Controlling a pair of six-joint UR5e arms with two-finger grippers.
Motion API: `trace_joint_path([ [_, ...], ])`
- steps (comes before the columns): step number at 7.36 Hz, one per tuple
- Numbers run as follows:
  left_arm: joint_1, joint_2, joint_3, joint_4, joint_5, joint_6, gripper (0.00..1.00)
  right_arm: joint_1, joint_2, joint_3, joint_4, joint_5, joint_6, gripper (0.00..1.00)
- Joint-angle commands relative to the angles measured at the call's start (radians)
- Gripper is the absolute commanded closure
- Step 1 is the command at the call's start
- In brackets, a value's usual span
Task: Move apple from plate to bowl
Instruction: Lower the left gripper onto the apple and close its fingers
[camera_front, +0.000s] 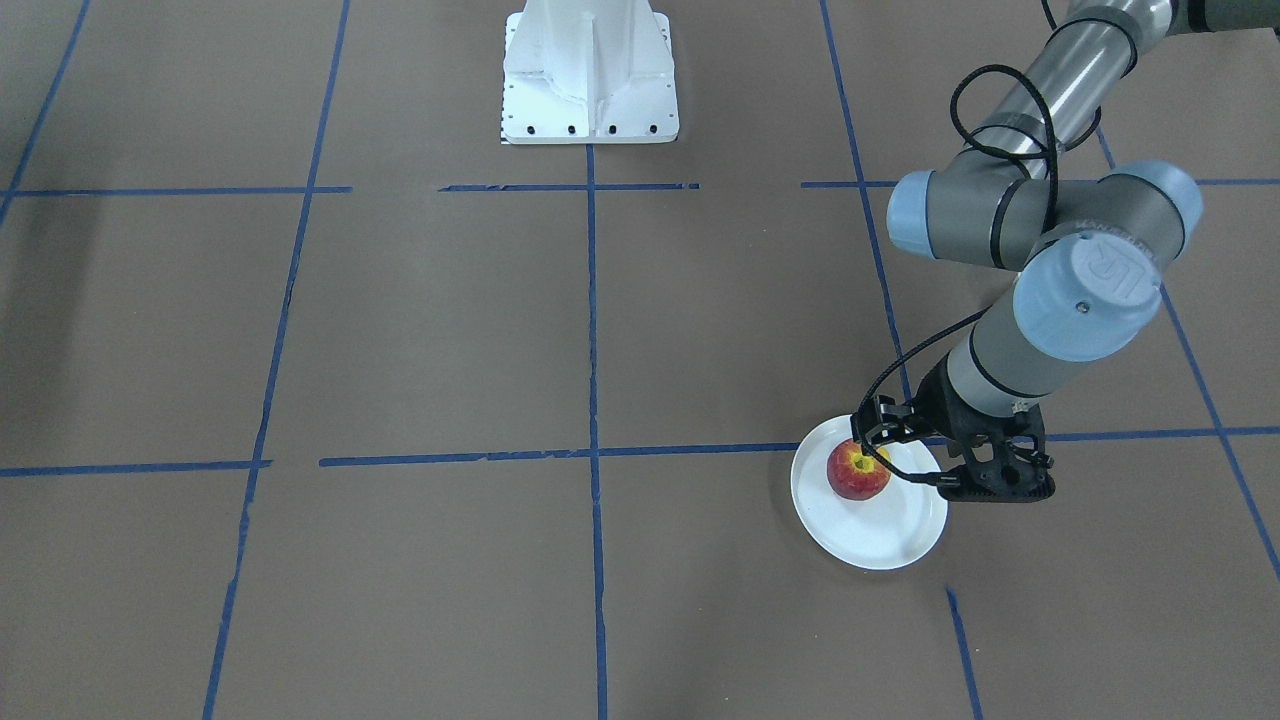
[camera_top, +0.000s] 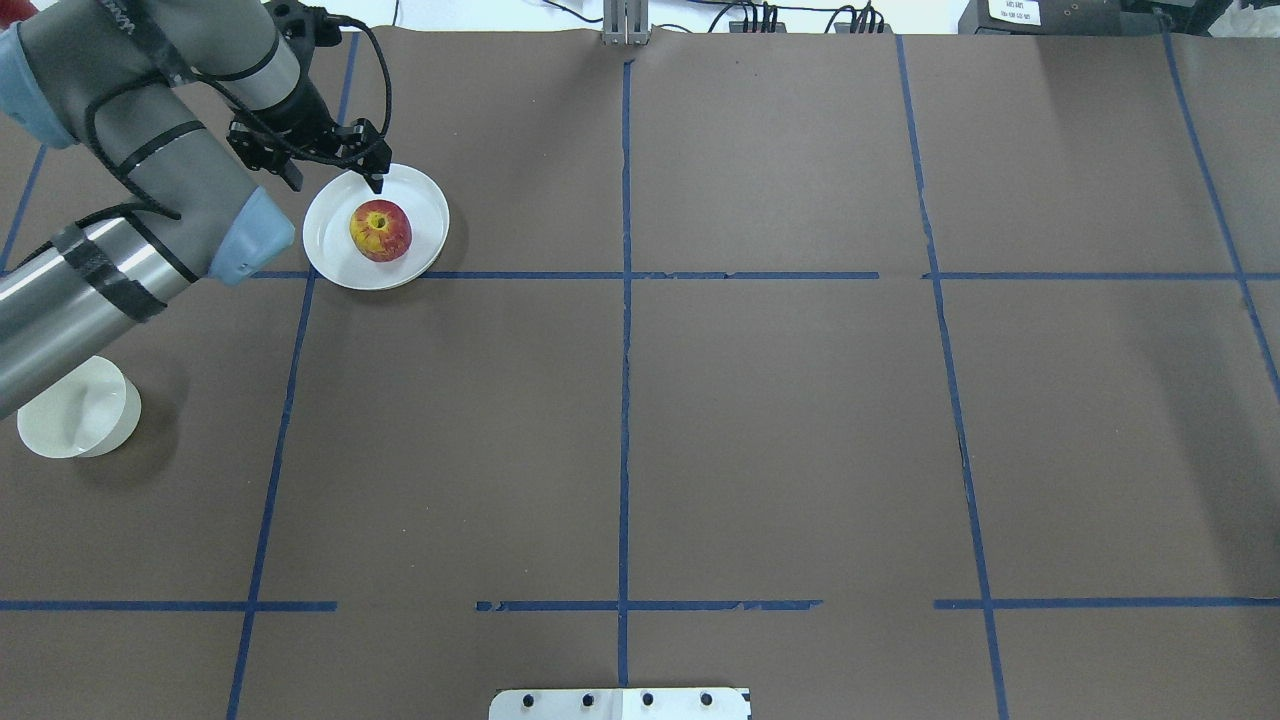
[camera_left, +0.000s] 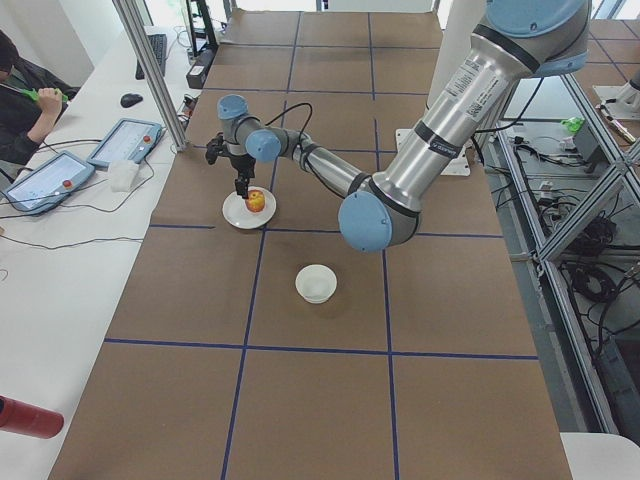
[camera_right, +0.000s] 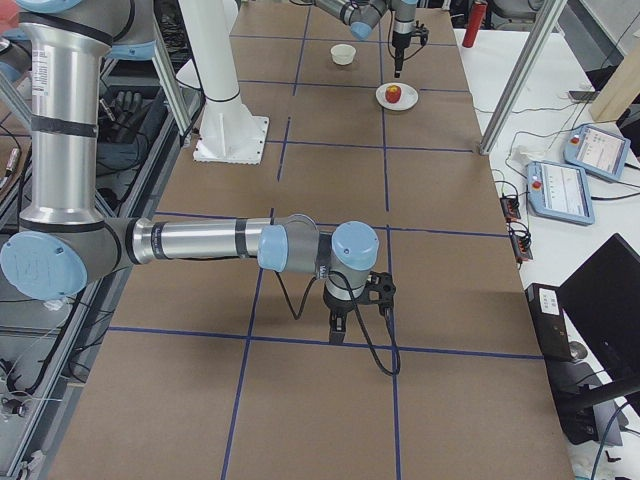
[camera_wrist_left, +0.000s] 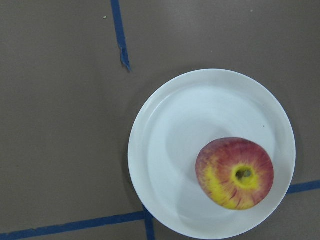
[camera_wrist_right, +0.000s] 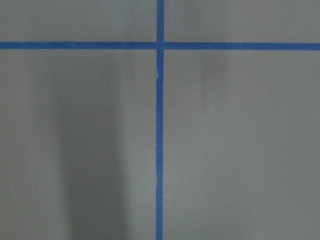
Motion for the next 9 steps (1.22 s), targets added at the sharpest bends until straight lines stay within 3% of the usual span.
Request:
trace_joint_path([
  [1,0.027,-0.047,0.119,-0.107,0.001,-0.091,0.0,0.0,0.0,0.0,0.0,0.0,0.0,0.0],
  [3,0.038,-0.045,0.176,-0.163,0.005,-0.1,0.0,0.0,0.0,0.0,0.0,0.0,0.0,0.0],
  [9,0.082,-0.036,0.193,-0.165,0.005,-0.092,0.0,0.0,0.0,0.0,0.0,0.0,0.0,0.0],
])
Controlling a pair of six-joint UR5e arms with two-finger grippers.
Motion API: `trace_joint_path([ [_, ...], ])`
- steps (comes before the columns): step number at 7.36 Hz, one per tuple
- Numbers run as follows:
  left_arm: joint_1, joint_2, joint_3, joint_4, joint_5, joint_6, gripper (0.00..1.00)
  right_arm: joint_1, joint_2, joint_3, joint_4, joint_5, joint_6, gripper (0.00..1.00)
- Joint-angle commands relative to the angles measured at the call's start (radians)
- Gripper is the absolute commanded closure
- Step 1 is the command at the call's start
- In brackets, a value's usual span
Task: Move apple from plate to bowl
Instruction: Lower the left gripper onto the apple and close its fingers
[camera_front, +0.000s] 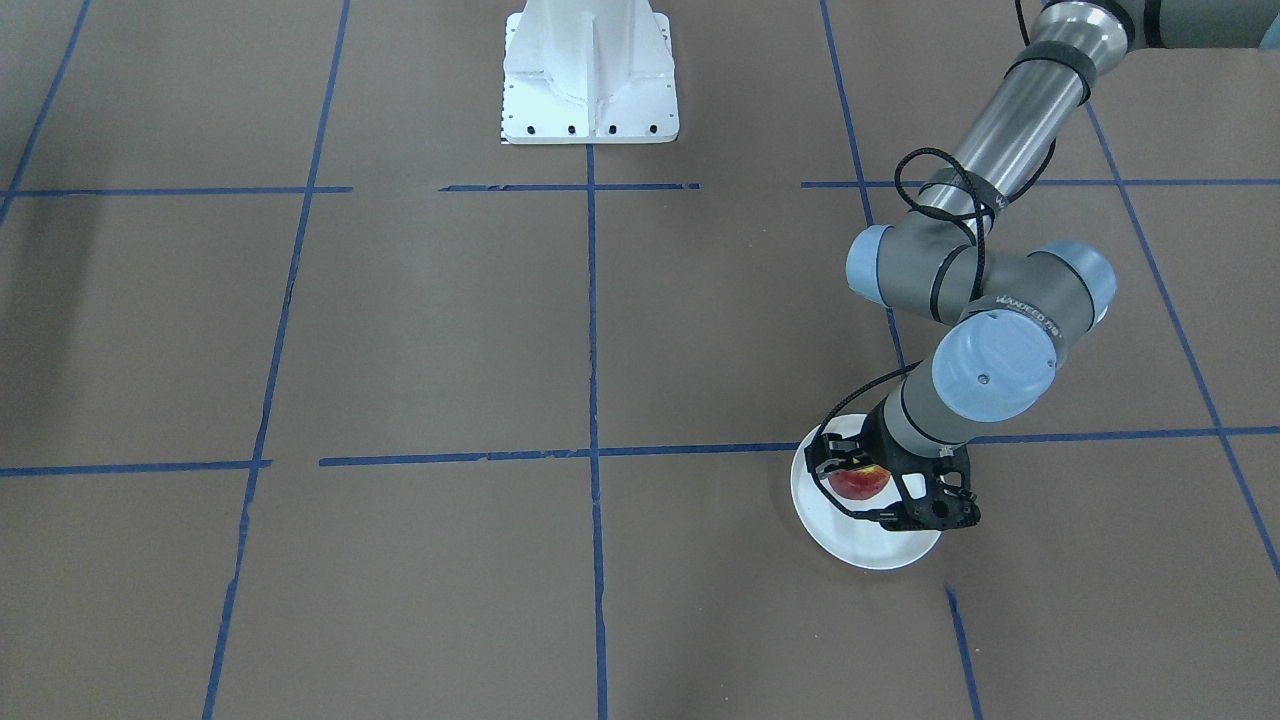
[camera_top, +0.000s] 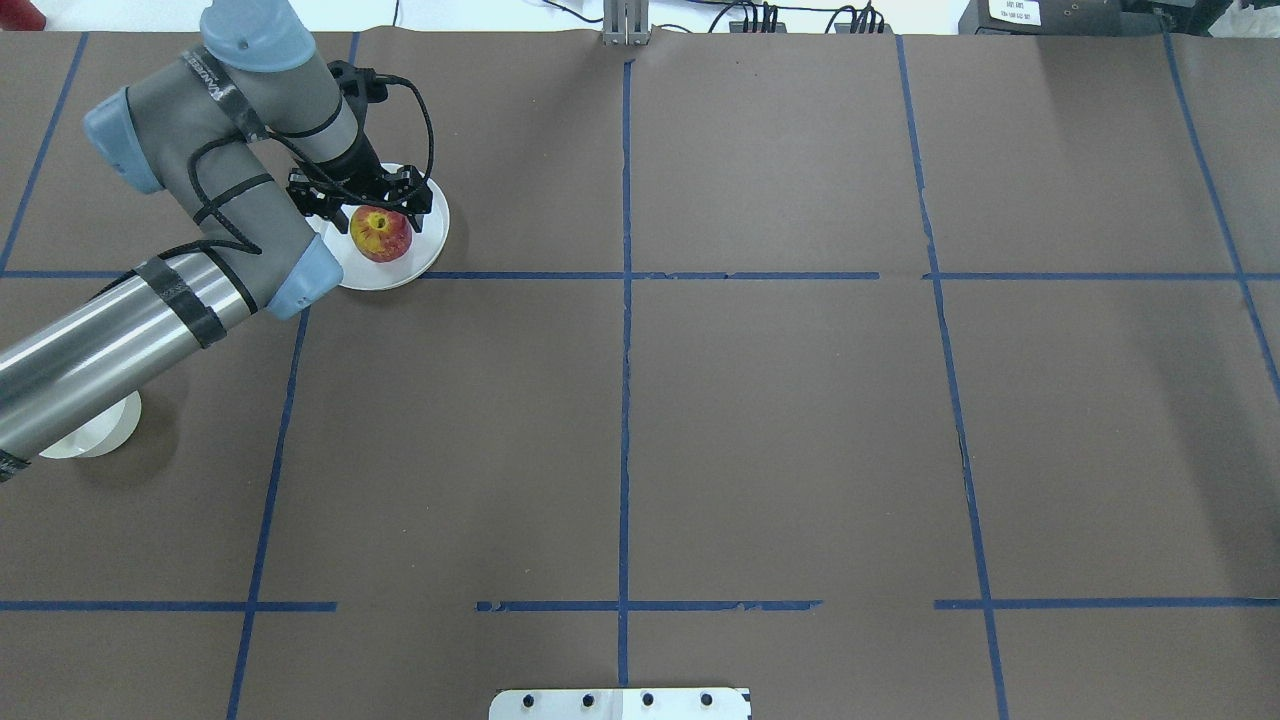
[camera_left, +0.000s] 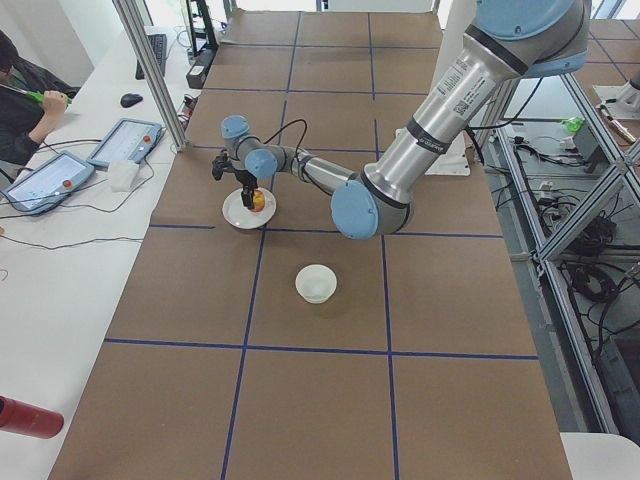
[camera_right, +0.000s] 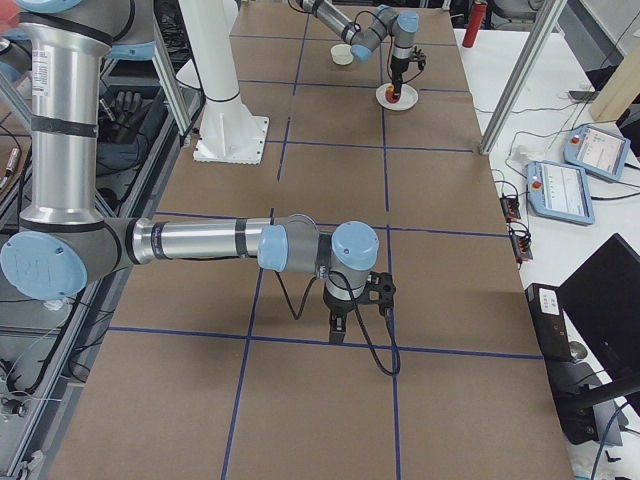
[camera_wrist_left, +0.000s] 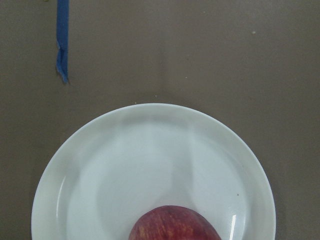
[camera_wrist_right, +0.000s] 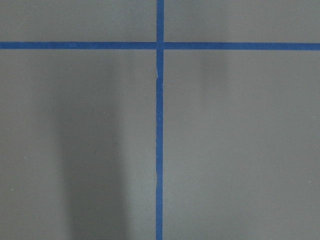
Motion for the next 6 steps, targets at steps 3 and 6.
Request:
trace_joint_path([
  [3,0.01,0.01,0.006,-0.005,0.011,0.002,0.05,0.001,0.0,0.0,0.0,0.0,0.0,0.0],
  [6,-0.032,0.012,-0.029,-0.017,0.029,-0.006,1.0,0.0,0.0,0.0,0.0,0.0,0.0,0.0],
])
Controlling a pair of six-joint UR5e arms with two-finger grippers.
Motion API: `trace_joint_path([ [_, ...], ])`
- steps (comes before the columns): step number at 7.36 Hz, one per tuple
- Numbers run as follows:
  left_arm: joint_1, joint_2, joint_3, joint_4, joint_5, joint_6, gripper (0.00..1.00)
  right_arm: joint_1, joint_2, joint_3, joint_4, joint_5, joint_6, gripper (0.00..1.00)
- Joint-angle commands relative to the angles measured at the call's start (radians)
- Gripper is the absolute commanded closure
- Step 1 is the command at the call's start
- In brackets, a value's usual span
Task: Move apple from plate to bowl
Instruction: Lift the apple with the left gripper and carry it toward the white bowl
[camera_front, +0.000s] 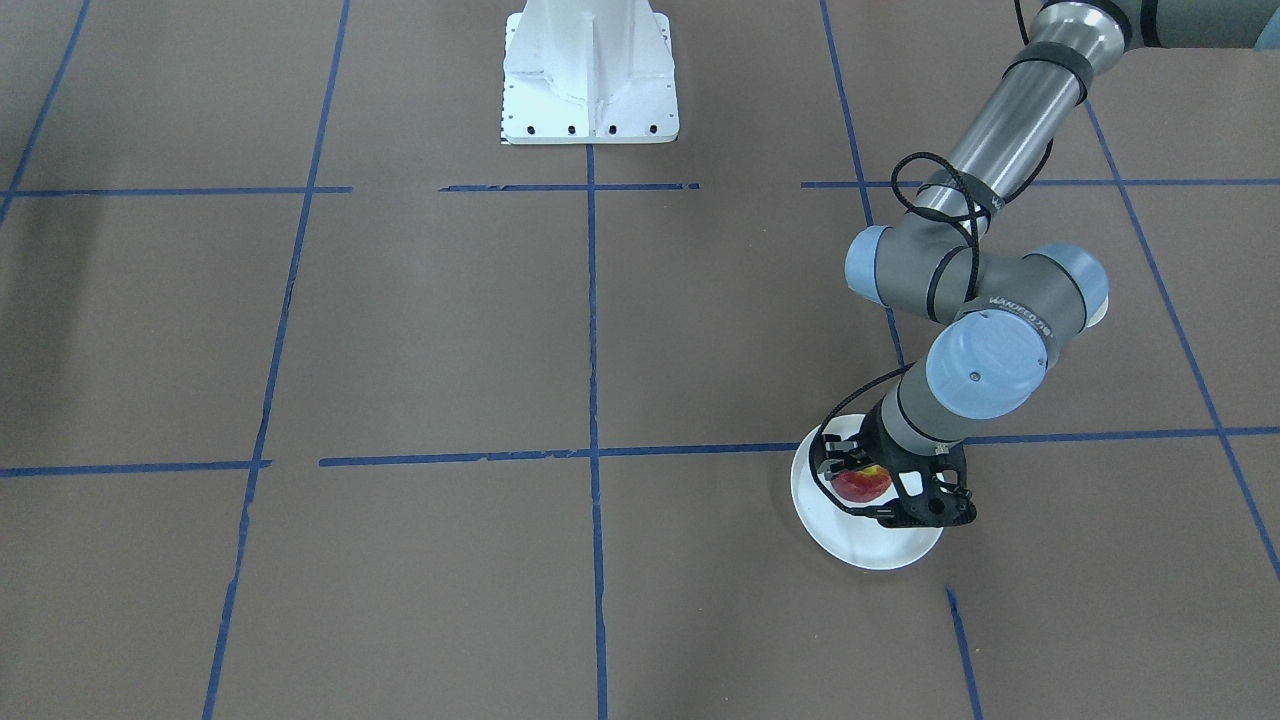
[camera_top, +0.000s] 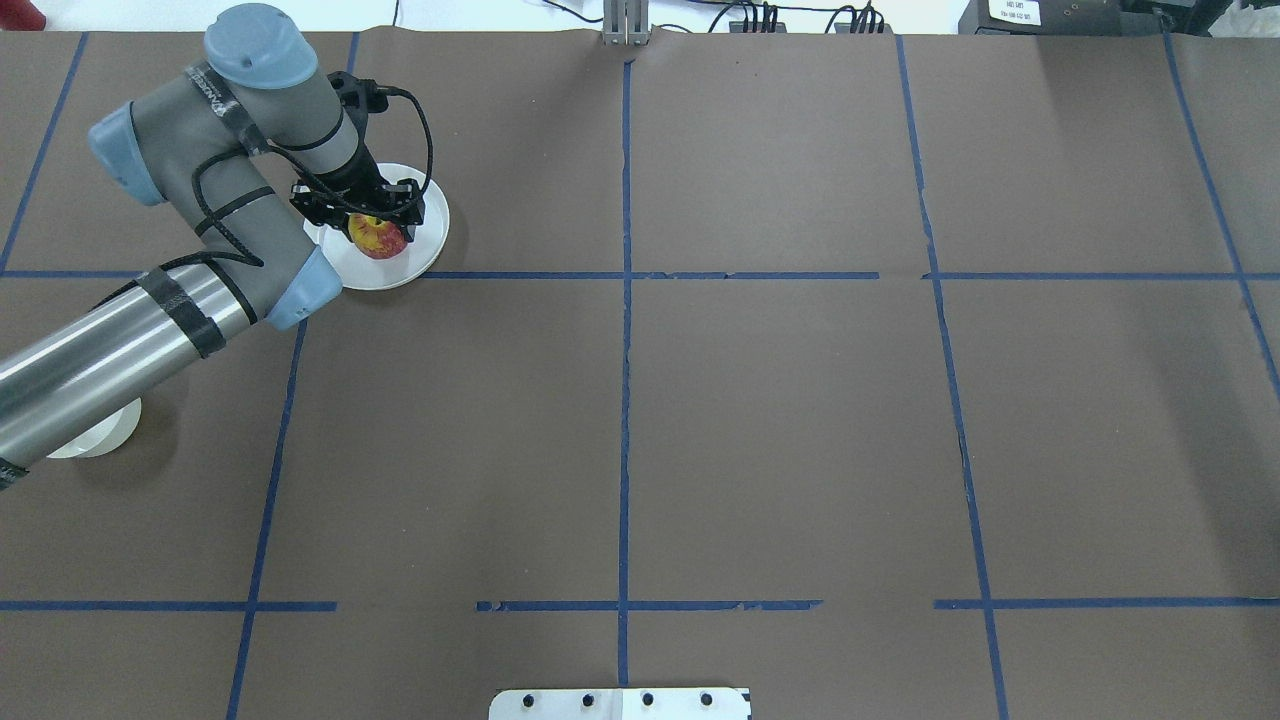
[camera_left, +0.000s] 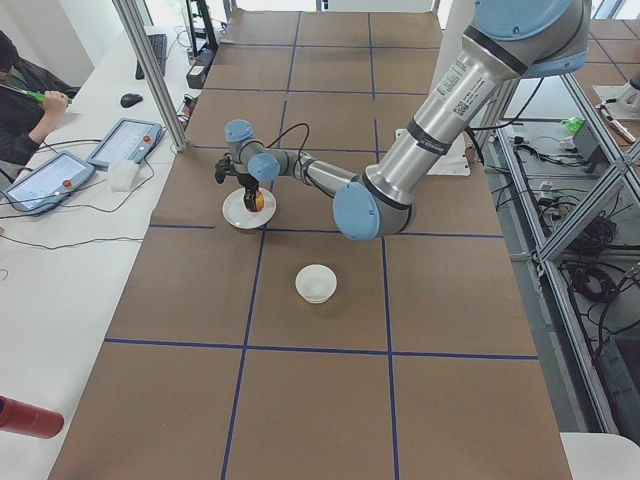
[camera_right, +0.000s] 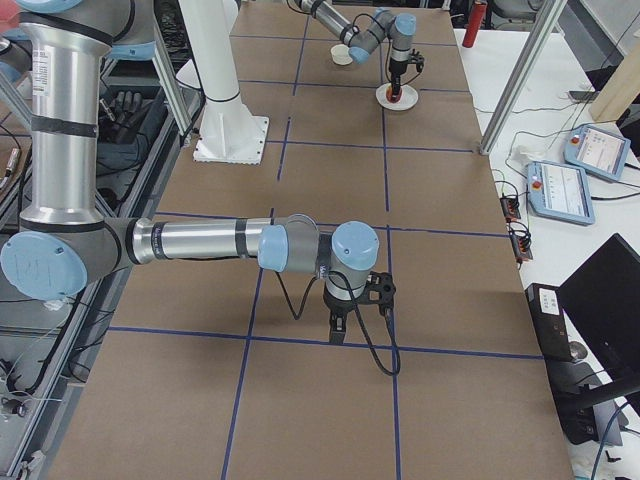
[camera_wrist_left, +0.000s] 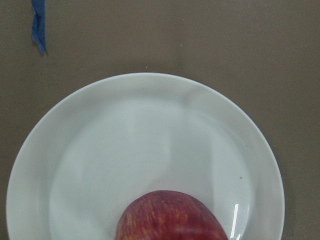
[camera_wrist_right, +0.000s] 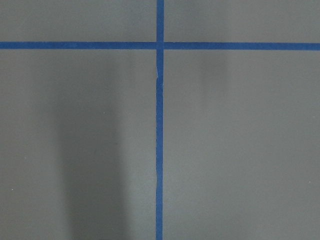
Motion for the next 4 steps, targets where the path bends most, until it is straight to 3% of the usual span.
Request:
trace_joint_path([
  [1,-0.086,0.058,-0.147,0.051,-0.001,0.004,1.0,0.0,0.0,0.0,0.0,0.0,0.0,0.0],
  [2,-0.094,0.151,-0.308,0.112,-0.002,0.007,1.0,0.0,0.0,0.0,0.0,0.0,0.0,0.0],
  [4,-0.117,0.306,-0.508,0.187,0.005,0.124,1.0,0.0,0.0,-0.002,0.0,0.0,0.0,0.0],
])
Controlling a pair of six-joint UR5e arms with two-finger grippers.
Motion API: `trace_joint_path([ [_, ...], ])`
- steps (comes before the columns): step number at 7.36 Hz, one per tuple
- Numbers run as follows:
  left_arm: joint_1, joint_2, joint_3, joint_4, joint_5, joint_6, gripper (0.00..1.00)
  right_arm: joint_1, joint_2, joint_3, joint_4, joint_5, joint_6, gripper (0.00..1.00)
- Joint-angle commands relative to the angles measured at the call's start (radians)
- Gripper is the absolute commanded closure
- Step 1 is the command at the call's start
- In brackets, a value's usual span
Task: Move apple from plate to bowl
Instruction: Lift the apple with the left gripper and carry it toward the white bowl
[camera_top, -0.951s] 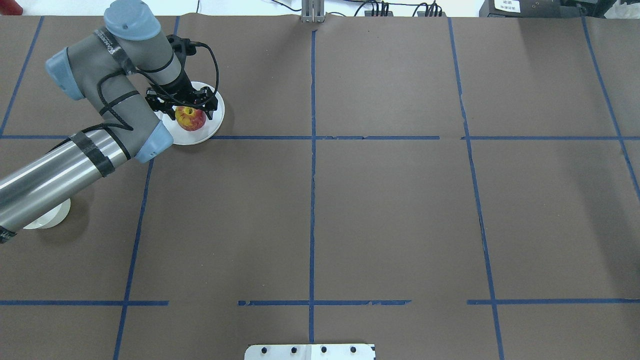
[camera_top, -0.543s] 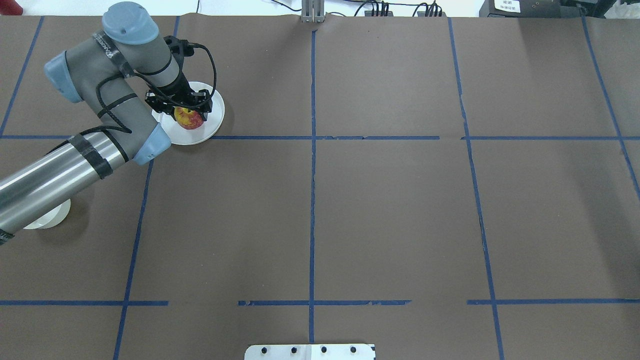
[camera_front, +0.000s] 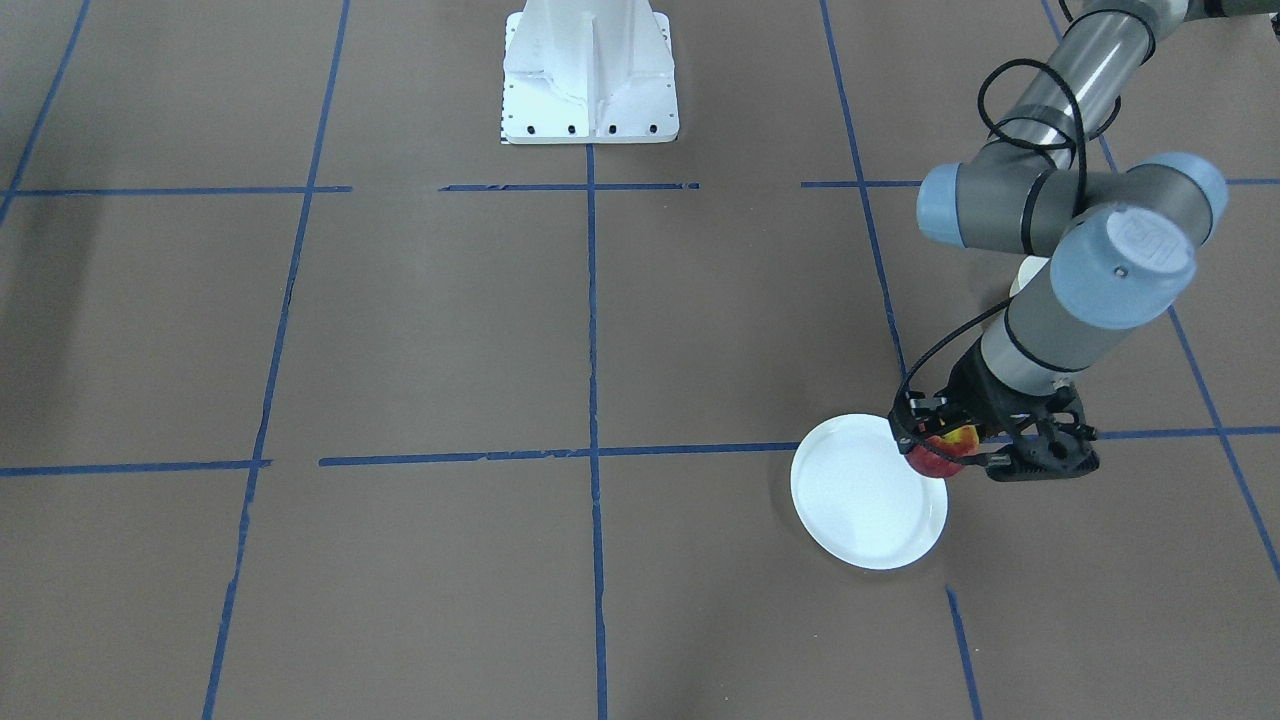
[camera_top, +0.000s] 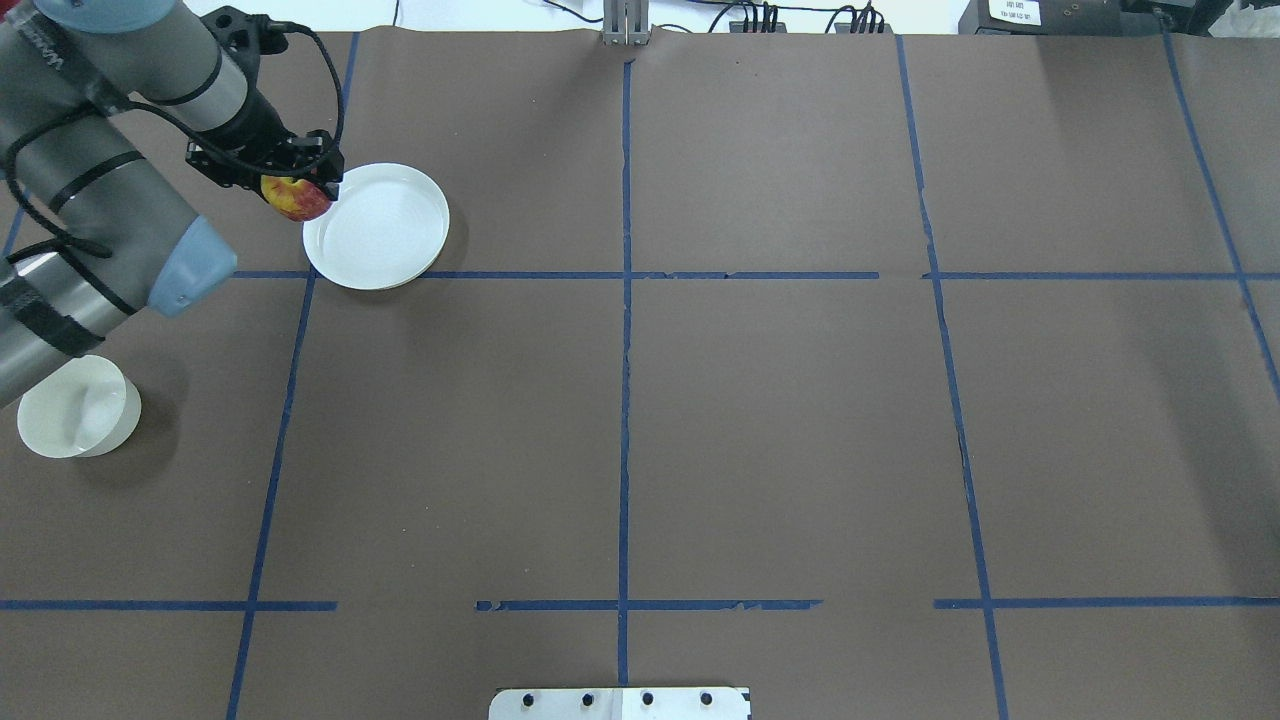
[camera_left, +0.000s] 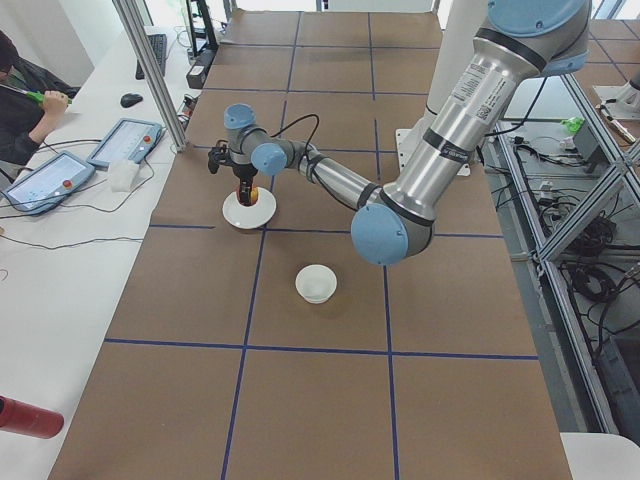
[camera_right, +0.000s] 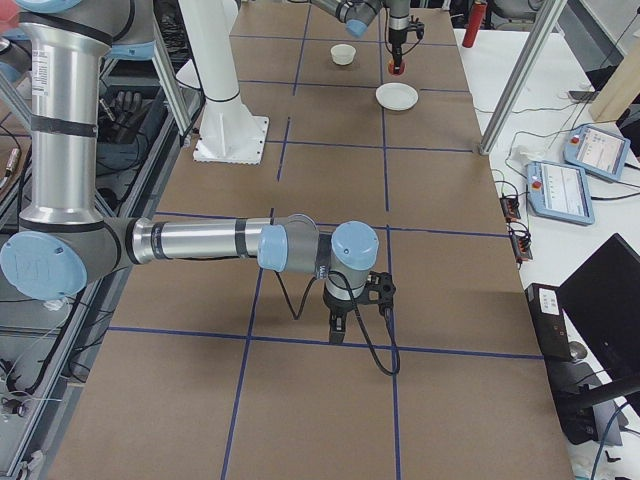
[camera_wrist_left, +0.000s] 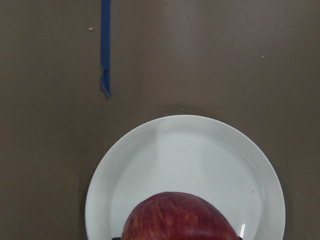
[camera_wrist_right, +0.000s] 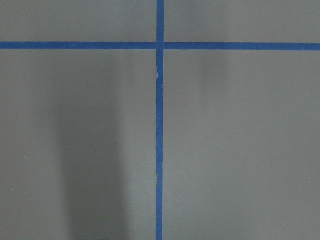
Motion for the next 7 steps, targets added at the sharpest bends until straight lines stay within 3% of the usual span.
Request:
trace_joint_path([
  [1,-0.016,0.242,-0.242,0.028,0.005,0.095,1.0,0.001,0.0,0.0,0.0,0.0,0.001,0.0],
  [2,-0.016,0.374,-0.306,-0.031,0.005,0.11,1.0,0.0,0.002,-0.001,0.0,0.0,0.0,0.0],
  [4,-0.016,0.609,-0.312,-0.296,0.004,0.098,1.0,0.0,0.002,-0.001,0.0,0.0,0.0,0.0],
  [5,-0.013,0.664,-0.277,-0.41,0.004,0.08,1.0,0.001,0.0,0.0,0.0,0.0,0.0,0.0],
  [7,-0.003,0.664,-0.237,-0.431,0.007,0.042,1.0,0.0,0.0,0.0,0.0,0.0,0.0,0.0],
])
